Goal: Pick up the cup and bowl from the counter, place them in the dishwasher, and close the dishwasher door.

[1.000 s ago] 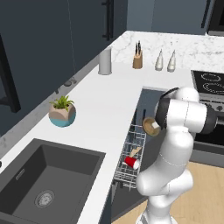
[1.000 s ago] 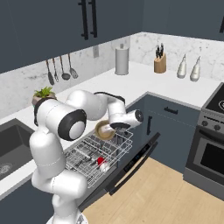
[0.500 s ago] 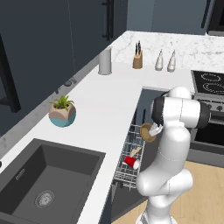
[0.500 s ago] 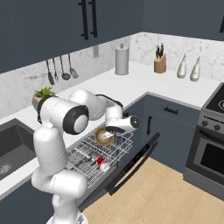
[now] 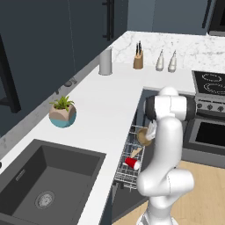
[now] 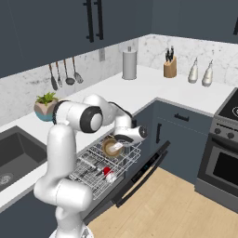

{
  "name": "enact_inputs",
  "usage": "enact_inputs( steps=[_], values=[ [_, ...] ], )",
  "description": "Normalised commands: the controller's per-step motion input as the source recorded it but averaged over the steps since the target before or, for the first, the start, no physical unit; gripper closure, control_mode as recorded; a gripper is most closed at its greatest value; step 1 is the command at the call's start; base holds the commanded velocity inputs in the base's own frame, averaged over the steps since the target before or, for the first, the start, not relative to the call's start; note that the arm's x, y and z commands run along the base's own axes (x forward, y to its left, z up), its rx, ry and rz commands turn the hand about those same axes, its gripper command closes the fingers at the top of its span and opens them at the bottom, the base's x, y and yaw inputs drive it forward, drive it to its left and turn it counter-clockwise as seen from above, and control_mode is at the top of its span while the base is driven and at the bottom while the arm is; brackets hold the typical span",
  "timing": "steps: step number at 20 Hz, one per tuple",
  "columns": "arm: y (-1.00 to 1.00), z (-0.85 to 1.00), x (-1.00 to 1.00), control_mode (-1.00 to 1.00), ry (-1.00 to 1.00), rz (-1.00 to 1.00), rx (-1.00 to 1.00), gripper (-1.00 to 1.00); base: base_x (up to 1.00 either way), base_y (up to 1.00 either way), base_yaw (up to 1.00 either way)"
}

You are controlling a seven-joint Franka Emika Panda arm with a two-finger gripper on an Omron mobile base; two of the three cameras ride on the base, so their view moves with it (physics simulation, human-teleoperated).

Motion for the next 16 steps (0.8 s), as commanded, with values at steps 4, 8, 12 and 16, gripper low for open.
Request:
enact_inputs(
  steps=[4, 8, 12, 16],
  values=[
    [0.09, -0.43, 0.44, -1.00, -0.02, 0.08, -0.03, 1.00, 0.00, 0.00, 0.00],
    [0.30, -0.41, 0.42, -1.00, -0.01, 0.05, -0.02, 1.00, 0.00, 0.00, 0.00],
    [0.17, -0.46, 0.24, -1.00, -0.02, 0.05, 0.00, 1.00, 0.00, 0.00, 0.00],
    [0.12, -0.50, 0.16, -1.00, 0.00, 0.06, 0.00, 1.00, 0.00, 0.00, 0.00]
  ],
)
